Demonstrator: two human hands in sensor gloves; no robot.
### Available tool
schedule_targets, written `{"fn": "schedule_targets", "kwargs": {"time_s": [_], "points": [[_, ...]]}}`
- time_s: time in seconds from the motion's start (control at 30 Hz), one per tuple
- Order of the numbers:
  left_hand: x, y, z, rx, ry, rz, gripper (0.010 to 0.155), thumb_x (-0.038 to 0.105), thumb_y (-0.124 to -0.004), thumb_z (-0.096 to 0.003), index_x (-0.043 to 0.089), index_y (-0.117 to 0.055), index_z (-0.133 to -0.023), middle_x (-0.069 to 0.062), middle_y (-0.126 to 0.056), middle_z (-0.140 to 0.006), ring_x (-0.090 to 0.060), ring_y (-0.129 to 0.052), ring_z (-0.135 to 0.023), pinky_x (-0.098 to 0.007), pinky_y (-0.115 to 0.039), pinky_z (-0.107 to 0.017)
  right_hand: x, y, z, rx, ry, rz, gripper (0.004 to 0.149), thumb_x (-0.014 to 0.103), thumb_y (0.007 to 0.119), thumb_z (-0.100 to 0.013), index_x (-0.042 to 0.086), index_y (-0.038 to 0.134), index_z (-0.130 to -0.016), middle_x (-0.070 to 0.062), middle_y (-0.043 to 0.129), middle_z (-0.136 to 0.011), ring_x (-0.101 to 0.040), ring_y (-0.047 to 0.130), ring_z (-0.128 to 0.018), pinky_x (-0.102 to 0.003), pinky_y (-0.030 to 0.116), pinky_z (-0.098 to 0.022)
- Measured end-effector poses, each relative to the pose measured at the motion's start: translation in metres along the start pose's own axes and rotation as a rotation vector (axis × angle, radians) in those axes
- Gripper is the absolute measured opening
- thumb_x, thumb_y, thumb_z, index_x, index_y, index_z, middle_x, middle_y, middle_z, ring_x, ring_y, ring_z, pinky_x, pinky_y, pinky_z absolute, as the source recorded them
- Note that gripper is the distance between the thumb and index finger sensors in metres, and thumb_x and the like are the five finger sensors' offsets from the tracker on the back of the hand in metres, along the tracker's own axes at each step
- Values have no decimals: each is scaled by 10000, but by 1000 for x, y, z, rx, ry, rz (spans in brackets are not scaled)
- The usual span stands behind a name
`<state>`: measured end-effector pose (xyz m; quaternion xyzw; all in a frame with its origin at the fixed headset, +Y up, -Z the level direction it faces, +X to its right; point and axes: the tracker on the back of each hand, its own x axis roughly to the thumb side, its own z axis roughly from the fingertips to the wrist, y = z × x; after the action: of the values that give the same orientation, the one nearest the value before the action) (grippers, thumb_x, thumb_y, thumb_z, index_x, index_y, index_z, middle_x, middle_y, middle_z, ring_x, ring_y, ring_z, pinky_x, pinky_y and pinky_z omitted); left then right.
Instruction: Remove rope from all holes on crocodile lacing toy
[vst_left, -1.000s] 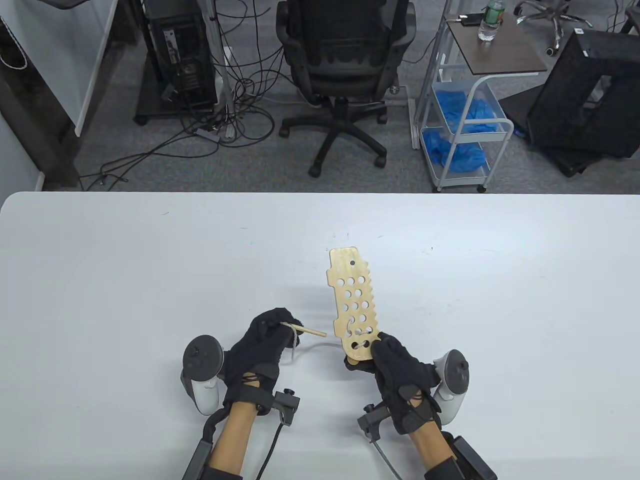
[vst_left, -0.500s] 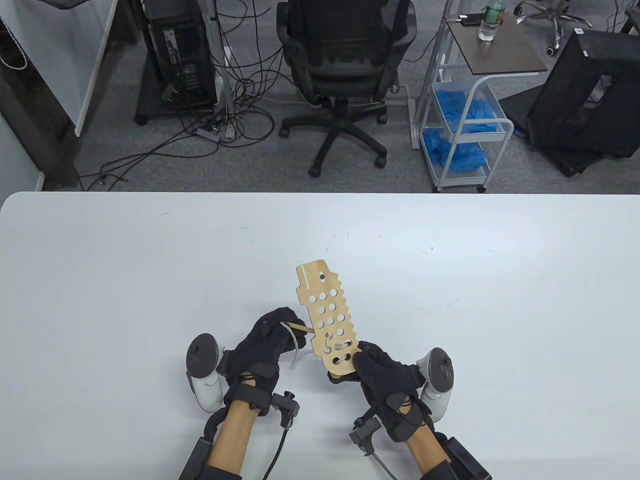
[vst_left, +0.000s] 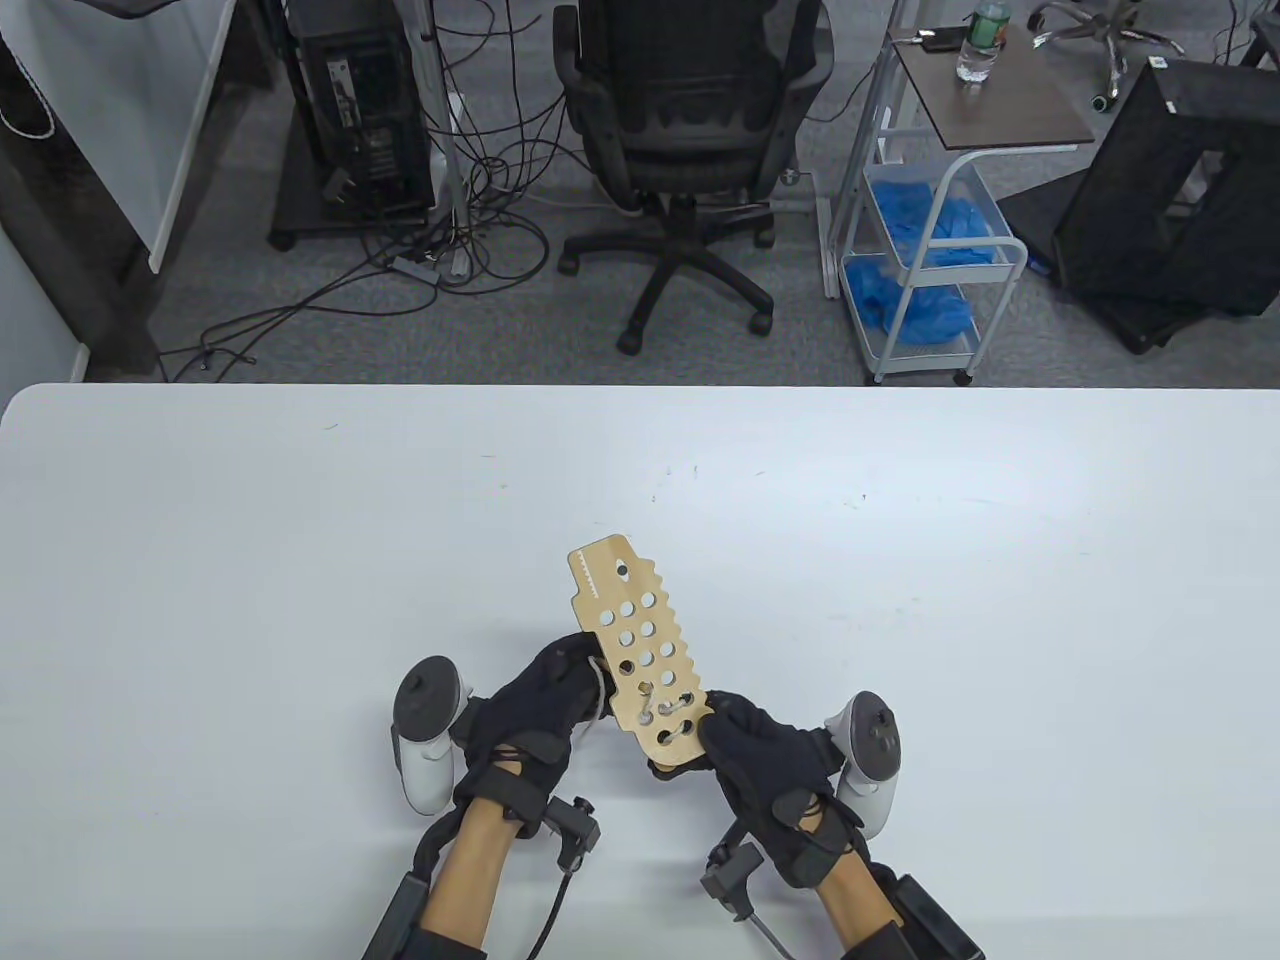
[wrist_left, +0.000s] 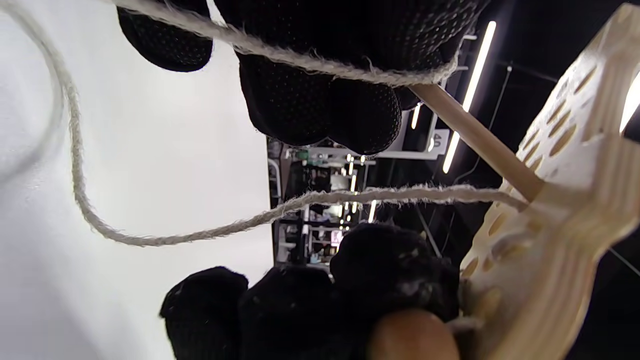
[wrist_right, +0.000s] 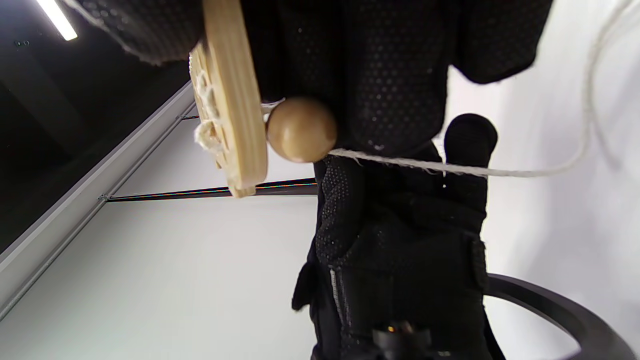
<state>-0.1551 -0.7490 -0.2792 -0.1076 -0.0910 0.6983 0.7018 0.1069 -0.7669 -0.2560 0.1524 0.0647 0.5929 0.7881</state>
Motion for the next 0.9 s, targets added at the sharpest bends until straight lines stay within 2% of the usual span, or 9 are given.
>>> {"fn": "schedule_targets", "kwargs": {"time_s": [0.23,0.47,0.6,0.63,0.7,0.8,0.9], "points": [[8,-9,1,-51,-45,-35,430,370,-784,-525,419,-808,-952,48,-928,-899,-178,-917,-769,-591,-677,-693,0,-1,0,-8,7,25,468,359,774,-435,59,777,-794,-203,922,-757,-421,960,-556,-663,697,-505],[10,-15,0,-112,-83,-4,426,362,-795,-522,401,-818,-945,47,-927,-900,-185,-912,-781,-606,-668,-696,0,-6,1,-30,18,42,467,359,772,-437,58,777,-794,-203,924,-754,-419,960,-556,-663,696,-506],[7,-20,-1,-203,-101,179,448,341,-760,-551,397,-765,-995,51,-878,-971,-191,-871,-852,-617,-642,-717,4,-7,2,-53,-1,36,460,353,775,-436,60,779,-791,-202,927,-750,-421,960,-555,-664,694,-510],[6,-21,-1,-206,-105,217,463,430,-697,-562,386,-738,-1021,34,-852,-1009,-209,-848,-885,-622,-631,-722,4,-8,2,-59,-3,41,461,354,774,-437,60,778,-792,-203,925,-751,-419,961,-555,-663,694,-511],[5,-22,-1,-207,-101,258,508,490,-655,-565,359,-716,-1052,1,-818,-1056,-246,-810,-929,-639,-612,-725,4,-9,2,-79,-2,55,460,349,777,-435,56,780,-790,-207,925,-749,-422,960,-554,-666,690,-514],[6,-22,0,-190,-96,186,595,542,-671,-554,339,-616,-1111,-13,-799,-1078,-265,-794,-950,-646,-606,-722,9,-11,3,-99,-2,180,460,339,783,-433,46,781,-788,-220,922,-747,-436,952,-555,-673,682,-518],[9,-21,0,-178,-86,120,606,487,-703,-556,322,-564,-1122,29,-852,-1022,-232,-835,-921,-633,-627,-719,13,-8,3,-84,-36,333,461,348,779,-431,57,778,-788,-206,923,-749,-424,958,-555,-666,688,-519]]}}
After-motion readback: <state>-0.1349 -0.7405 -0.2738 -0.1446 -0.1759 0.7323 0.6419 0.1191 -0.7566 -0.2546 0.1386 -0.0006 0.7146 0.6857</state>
